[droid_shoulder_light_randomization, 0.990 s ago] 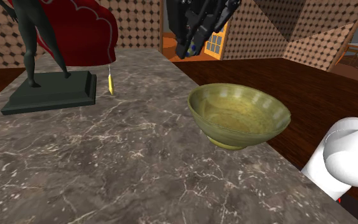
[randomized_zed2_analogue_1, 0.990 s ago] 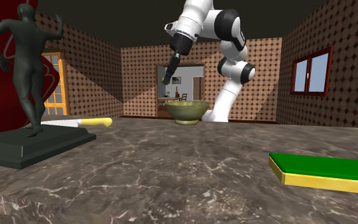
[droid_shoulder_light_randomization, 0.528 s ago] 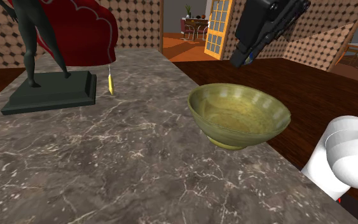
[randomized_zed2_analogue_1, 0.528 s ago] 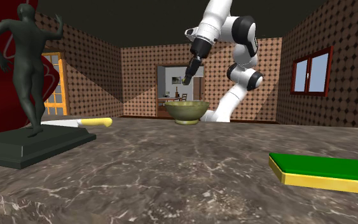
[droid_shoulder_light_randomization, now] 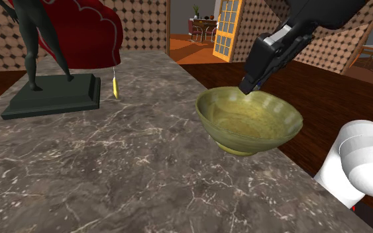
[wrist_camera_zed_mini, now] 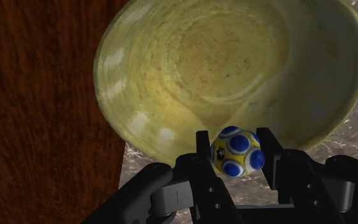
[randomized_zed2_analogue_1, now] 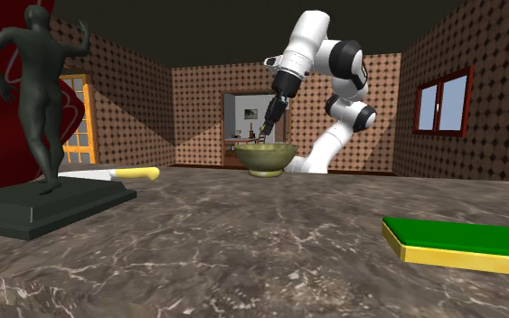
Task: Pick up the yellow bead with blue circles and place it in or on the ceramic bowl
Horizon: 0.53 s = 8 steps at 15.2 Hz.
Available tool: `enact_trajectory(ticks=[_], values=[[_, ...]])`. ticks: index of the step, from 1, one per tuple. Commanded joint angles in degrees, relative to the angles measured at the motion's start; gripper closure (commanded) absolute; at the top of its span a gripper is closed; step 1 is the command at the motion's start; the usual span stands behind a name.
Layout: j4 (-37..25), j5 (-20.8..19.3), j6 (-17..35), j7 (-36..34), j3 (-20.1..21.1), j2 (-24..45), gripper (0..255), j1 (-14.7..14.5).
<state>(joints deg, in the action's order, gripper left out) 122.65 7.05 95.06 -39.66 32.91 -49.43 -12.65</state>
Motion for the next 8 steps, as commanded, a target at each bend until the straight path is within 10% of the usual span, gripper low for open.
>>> enact_trajectory(ticks=[1,8], values=[[2.1,0.4,1.4,-0.3,0.4,-0.6,255,-0.4],[4.7,0.9,3.3,-0.6,0.9,-1.4,255,-0.9]])
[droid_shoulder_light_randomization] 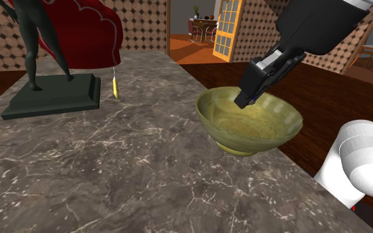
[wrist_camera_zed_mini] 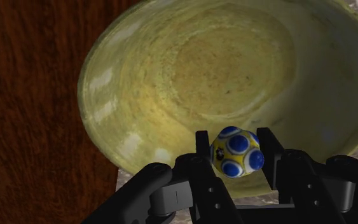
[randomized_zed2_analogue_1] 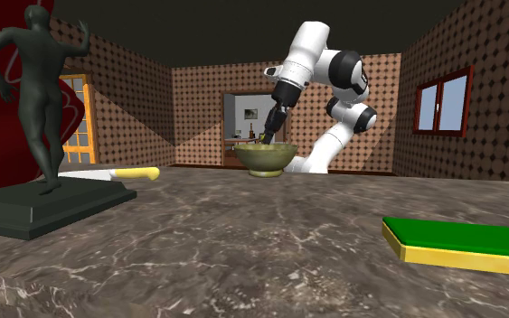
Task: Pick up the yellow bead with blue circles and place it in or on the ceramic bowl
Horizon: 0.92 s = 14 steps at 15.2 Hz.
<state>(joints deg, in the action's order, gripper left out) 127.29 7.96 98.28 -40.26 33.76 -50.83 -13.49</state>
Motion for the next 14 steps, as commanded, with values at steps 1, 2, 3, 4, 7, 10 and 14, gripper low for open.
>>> enact_trajectory(ticks=[1,2,3,4,7,10,14], values=[[0.1,0.0,0.0,0.0,0.0,0.0,255,0.0],[0.1,0.0,0.0,0.0,0.0,0.0,255,0.0],[0.0,0.0,0.0,0.0,0.0,0.0,255,0.0],[0.0,0.0,0.0,0.0,0.0,0.0,255,0.0],[0.0,0.0,0.0,0.0,0.0,0.0,0,0.0],[0.0,0.0,0.0,0.0,0.0,0.0,0,0.0],[-8.1,-0.7,-7.0,-0.4,-0.5,1.0,0,0.5]])
